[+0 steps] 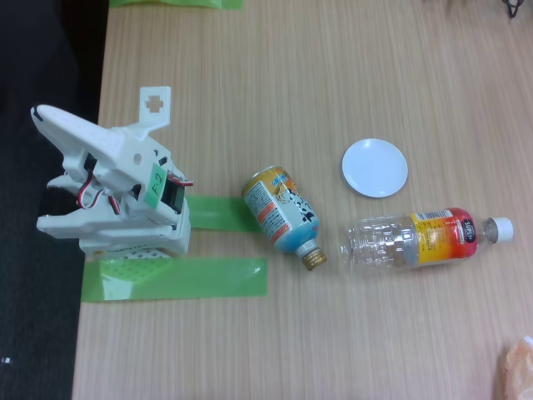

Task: Pick up the plastic bottle and stand it up on the white place

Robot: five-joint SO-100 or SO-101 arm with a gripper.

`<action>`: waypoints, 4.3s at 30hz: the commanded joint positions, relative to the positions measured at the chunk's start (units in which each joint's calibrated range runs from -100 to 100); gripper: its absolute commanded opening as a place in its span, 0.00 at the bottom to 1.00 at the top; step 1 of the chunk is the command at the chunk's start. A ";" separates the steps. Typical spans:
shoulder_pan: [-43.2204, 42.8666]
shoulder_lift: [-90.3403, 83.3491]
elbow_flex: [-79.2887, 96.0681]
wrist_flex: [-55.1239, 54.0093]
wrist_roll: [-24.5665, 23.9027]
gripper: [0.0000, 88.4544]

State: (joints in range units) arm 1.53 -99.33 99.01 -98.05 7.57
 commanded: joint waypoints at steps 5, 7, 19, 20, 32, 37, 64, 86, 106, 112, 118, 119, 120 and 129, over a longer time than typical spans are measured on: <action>0.47 0.67 0.36 -1.27 0.06 0.01; 0.25 0.42 0.36 -1.27 0.06 0.01; 0.54 0.33 0.36 -1.27 -0.09 0.01; 0.54 0.33 0.36 -1.27 -0.09 0.01; 0.17 0.33 0.36 -1.27 -0.15 0.01; 0.47 0.33 0.00 -0.92 -0.15 0.01; 0.25 1.59 -54.78 107.92 -0.15 0.02; 0.17 61.57 -114.62 99.51 -0.04 0.02; -19.61 84.84 -127.84 113.93 -0.25 0.02; -21.90 89.12 -128.20 113.58 -1.67 0.02; -21.53 91.14 -128.11 114.10 -7.18 0.02; -21.38 91.39 -128.02 114.10 -7.91 0.02; -21.31 91.56 -127.75 114.10 -8.65 0.02; -14.94 93.82 -127.39 114.10 -14.00 0.02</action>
State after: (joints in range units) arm -15.35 -5.81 -27.16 15.89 -5.31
